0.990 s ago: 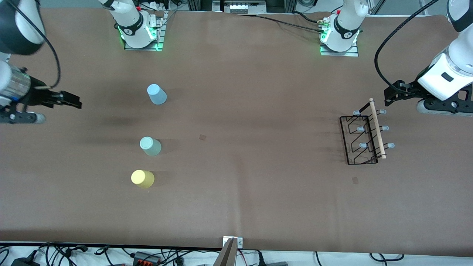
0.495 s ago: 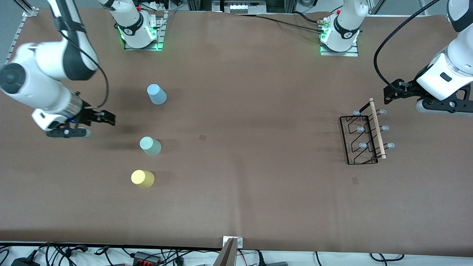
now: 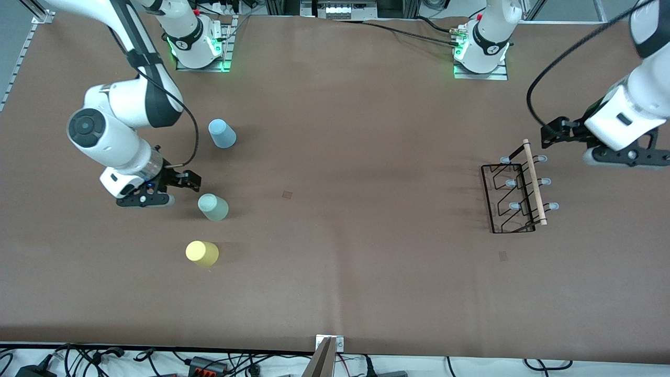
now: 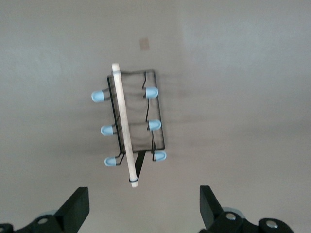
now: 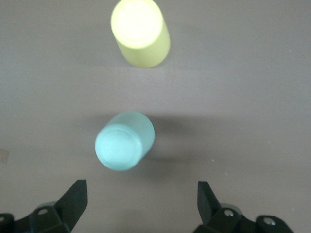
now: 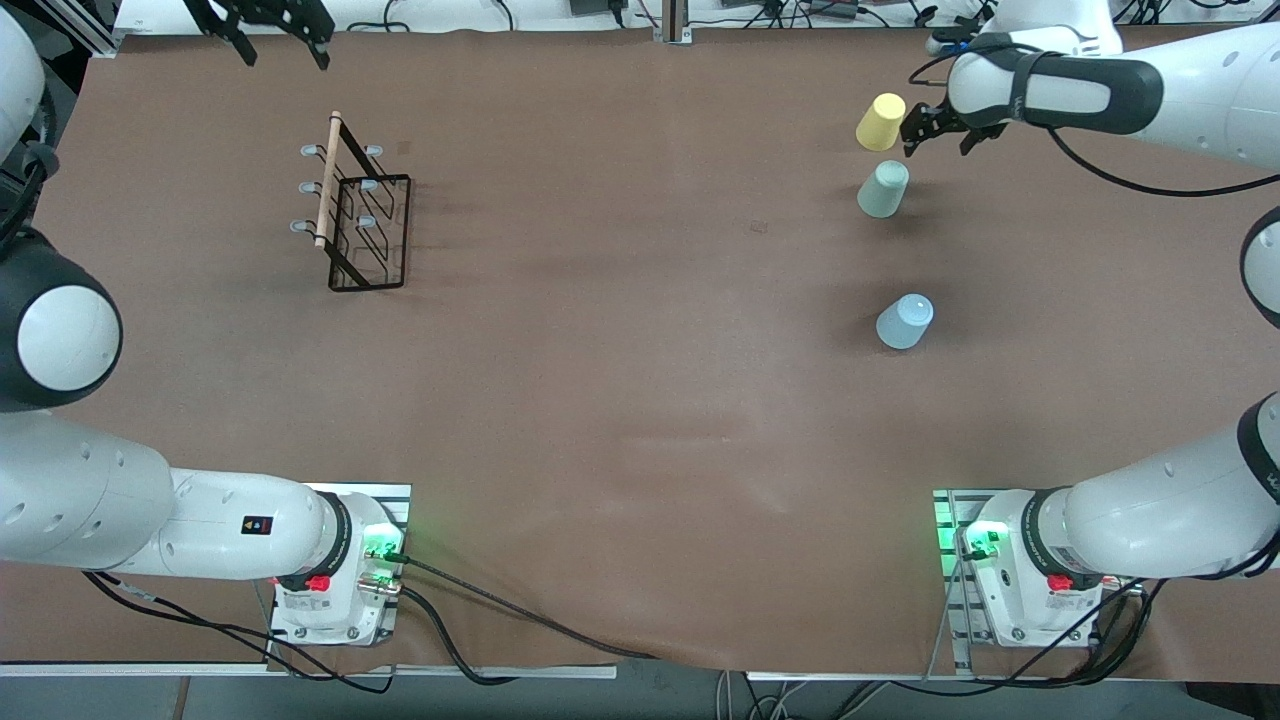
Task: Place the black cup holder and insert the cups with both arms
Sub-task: 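Reach the right gripper toward the green cup while the left gripper nears the holder, then grasp the green cup with the right gripper while the left gripper grasps the holder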
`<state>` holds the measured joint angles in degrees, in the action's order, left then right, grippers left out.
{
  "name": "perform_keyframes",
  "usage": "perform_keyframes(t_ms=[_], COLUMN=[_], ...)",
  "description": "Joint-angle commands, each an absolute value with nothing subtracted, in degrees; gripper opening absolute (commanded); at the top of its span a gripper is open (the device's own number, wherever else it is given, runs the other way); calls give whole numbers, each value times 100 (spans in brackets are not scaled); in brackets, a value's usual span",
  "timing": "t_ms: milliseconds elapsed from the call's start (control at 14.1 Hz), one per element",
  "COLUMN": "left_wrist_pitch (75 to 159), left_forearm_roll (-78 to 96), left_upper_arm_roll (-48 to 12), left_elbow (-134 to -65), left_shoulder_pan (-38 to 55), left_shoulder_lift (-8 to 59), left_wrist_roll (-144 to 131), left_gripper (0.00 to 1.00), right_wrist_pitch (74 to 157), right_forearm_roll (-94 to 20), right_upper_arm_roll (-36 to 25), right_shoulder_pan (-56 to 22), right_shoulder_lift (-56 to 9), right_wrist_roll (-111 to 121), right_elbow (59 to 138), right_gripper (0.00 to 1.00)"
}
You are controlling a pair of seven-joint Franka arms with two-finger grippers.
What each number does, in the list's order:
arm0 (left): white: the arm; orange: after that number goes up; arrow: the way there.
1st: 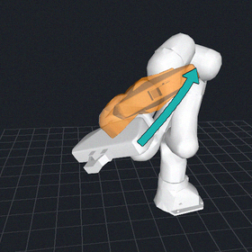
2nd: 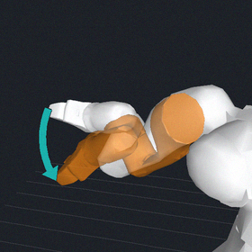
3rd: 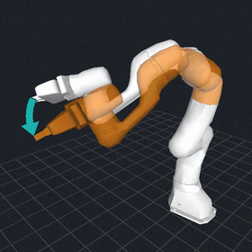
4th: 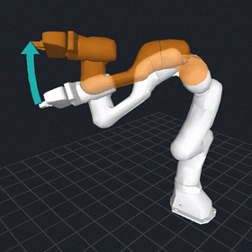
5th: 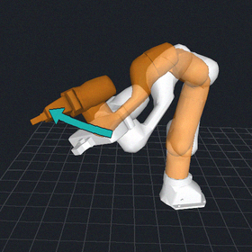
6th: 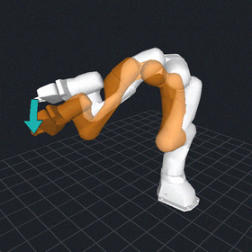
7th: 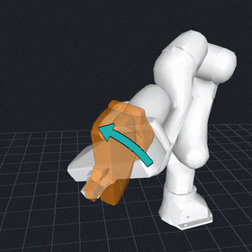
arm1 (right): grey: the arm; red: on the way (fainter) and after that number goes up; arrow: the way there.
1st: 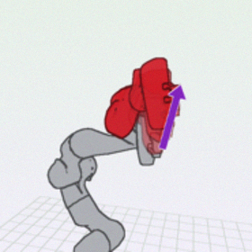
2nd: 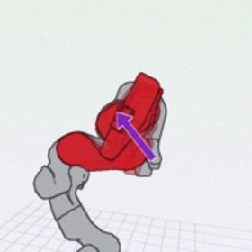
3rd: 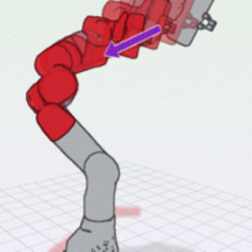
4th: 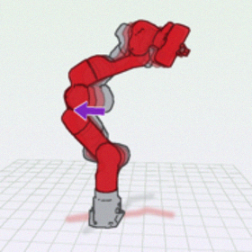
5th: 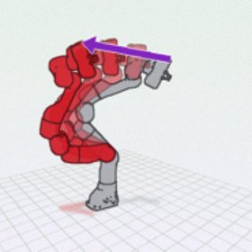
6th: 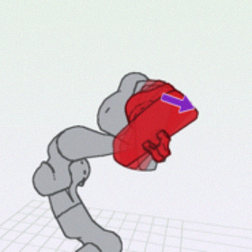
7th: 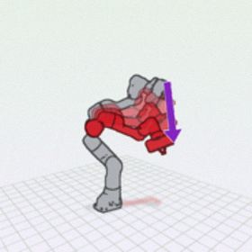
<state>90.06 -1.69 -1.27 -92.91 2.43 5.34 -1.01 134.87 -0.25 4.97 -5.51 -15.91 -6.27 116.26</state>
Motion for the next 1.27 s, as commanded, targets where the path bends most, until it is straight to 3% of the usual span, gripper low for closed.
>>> perform_keyframes(t_ms=[0,283,566,636,778,919,1202], left_wrist_pitch=[8719,8884,10254,10440,10503,10756,10872], left_forearm_roll=[-18,-97,-359,-369,-369,-369,-369], left_upper_arm_roll=[-88,-79,-79,-88,-149,-158,-167], left_elbow=[-9132,-8912,-9868,-10035,-10256,-10441,-10582], left_shoulder_pan=[36,-359,-395,-387,-387,-369,-378], left_shoulder_lift=[957,1782,1785,1732,1644,1617,1635], left_wrist_roll=[0,334,396,396,396,396,396], left_gripper=[100,100,100,96,78,68,64], right_wrist_pitch=[13920,14185,14431,14545,14677,14678,14686], right_forearm_roll=[-9,-9,-9,-9,0,0,0], right_upper_arm_roll=[466,466,466,466,466,466,457], right_shoulder_pan=[-686,-721,-809,-826,-861,-905,-897], right_shoulder_lift=[-1784,-2100,-2329,-2364,-2461,-2513,-2593], right_wrist_roll=[-659,-668,-677,-677,-677,-685,-729], right_elbow=[11619,11628,11619,11619,11628,11645,11707], right_gripper=[100,100,100,100,100,100,100])
